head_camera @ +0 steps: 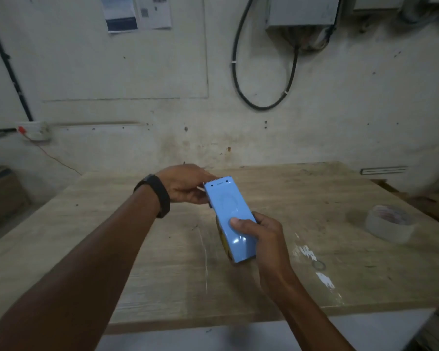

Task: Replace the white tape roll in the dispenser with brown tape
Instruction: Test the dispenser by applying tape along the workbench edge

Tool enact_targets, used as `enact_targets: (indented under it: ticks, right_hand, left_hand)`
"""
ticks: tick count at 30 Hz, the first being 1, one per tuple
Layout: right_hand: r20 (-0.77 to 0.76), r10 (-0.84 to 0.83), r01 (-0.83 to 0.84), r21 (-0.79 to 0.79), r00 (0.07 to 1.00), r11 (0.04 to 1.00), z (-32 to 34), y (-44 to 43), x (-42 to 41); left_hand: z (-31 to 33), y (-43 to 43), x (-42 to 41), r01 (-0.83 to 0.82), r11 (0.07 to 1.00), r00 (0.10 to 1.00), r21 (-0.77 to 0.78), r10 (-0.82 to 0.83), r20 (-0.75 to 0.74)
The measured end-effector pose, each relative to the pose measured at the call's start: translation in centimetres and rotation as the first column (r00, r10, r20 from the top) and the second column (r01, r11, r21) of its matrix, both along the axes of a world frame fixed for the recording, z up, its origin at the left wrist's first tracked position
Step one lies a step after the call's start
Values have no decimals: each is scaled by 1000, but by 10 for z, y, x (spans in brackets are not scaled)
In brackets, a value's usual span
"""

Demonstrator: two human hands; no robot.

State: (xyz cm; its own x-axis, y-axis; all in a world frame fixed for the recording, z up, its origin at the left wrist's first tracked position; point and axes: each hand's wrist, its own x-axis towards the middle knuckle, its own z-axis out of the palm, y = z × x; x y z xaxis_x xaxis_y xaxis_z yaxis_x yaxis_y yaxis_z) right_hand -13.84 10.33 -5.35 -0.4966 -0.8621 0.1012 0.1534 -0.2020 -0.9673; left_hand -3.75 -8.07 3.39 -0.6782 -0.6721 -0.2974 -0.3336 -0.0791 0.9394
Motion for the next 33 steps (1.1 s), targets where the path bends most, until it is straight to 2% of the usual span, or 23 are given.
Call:
enact_targets:
  ticks: [5,14,16,20,22,27,33]
  right_hand:
    - [8,21,-21,69,1000,997,5,26,12]
    - [1,63,-61,256,998,965,-7,101,51]
    - [17,67,-69,279,998,958,-9,110,58]
    - [31,57,-64,270,998,961,-6,119,63]
    - [44,62,-71,251,997,965,-5,125,66]
    - [42,36,-46,271,998,962,-19,140,76]
    - [11,18,-20,354,1000,935,-44,152,86]
  left_hand:
    - [5,21,-2,65,979,986,-191,-34,162]
    - [-20,81,5,201,856,920,-477,2,391]
    - [-25,93,5,203,841,907,-501,32,420]
    - [-29,106,6,180,747,907,-639,126,402]
    - [-29,105,8,149,738,911,-658,157,382]
    - [-35,109,13,154,834,907,-530,94,411]
    - [-63,122,16,213,782,884,-586,101,457]
